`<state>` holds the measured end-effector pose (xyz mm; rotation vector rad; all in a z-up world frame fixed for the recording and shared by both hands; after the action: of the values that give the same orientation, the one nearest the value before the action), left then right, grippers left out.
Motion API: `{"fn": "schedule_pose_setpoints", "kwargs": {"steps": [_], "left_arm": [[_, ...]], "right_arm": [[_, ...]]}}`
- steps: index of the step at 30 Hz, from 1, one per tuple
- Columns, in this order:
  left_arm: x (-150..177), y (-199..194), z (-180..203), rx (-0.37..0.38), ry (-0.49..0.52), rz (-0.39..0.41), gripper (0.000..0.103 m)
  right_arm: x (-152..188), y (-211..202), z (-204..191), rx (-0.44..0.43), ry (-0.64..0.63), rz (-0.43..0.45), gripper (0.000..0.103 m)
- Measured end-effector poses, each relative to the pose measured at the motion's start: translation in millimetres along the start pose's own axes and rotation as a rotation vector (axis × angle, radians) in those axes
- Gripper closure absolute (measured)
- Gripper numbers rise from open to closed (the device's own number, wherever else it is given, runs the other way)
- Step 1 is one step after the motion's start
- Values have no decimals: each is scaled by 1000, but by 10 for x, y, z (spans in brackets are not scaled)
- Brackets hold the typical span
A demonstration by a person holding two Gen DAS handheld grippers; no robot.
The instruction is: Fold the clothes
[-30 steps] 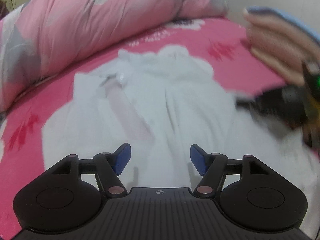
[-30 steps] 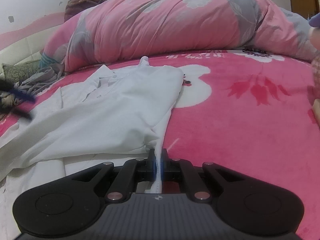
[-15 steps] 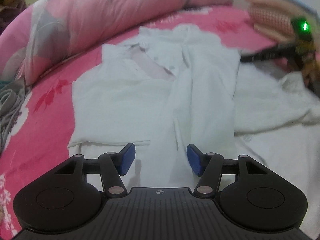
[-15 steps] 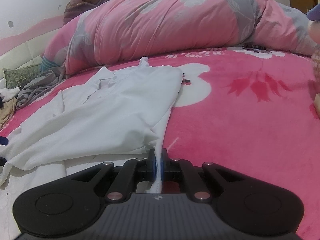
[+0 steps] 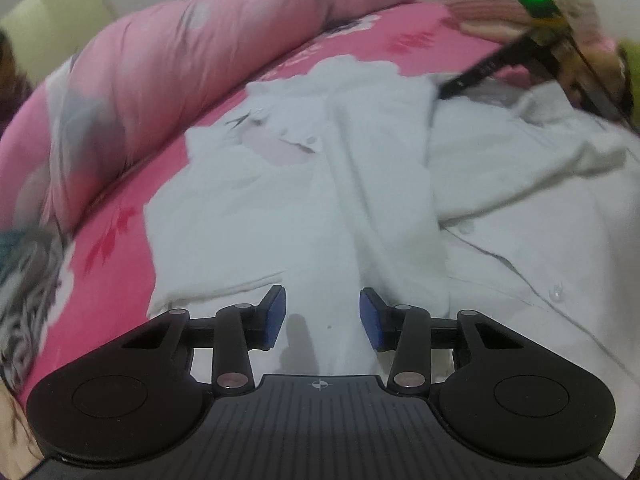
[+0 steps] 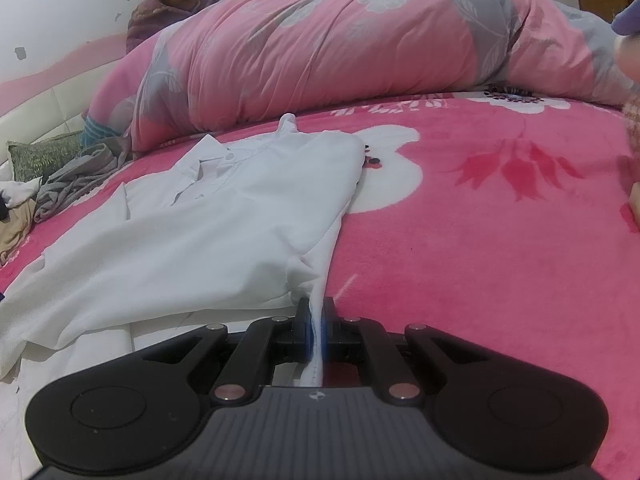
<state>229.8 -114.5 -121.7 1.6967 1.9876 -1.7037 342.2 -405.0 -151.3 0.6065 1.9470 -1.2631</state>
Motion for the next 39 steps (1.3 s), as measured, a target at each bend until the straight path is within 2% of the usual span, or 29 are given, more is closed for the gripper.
{"fn": "schedule_pose_setpoints", "kwargs": {"steps": [3,4,6,9,12,15,21,25,26,27,28,29,32,34,35,37,39], "left_arm": [[59,76,-3,3,-6,-28,64],[69,89,-8,17,-13,-26,68],[85,103,-8,49,-30,-24,85],[118,146,-65,70,-60,-26,95],[135,151,-203,75,-139,-32,102],[181,177,-380,60,-221,-46,103],[319,243,-644,-2,-294,-84,103],[220,66,-627,77,-353,-45,102],[176,7,-583,94,-347,-24,93],[161,4,-519,99,-321,-28,78],[151,9,-453,103,-293,-37,72],[141,13,-387,106,-265,-45,67],[221,141,-276,75,-199,-91,67],[226,147,-296,81,-224,-78,81],[227,147,-327,75,-241,-80,98],[232,140,-411,67,-281,-82,103],[258,112,-527,85,-348,-81,103]], "right_arm": [[3,-1,-1,0,0,0,100],[4,-1,-1,0,1,0,100],[3,0,0,-2,3,0,100],[0,-2,1,-3,3,0,100],[1,-3,3,-4,2,0,100],[0,-2,9,-5,2,0,100],[6,-2,4,-5,5,1,100],[7,-2,10,-7,7,0,100],[7,-2,10,-7,7,0,100],[8,-3,10,-7,7,0,100],[7,-4,9,-7,7,0,100],[6,-5,7,-7,7,0,100],[6,-8,6,-7,8,1,100],[6,-10,7,-7,8,1,100],[6,-4,4,-6,8,1,100],[5,-3,3,-6,8,1,100],[4,-5,6,-7,9,1,100]]}}
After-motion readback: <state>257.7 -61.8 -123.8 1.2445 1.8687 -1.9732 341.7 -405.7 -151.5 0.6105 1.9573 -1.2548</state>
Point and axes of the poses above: each gripper's, at about its wrist camera, not at the fingertips, and y roughly the way its jaws point, z to its right, x to its underside, the point moved 7 cm from there along y, roughly the way its jaws point, and after that the axes turned 4 degrees about -x, right-handed, at the moved point
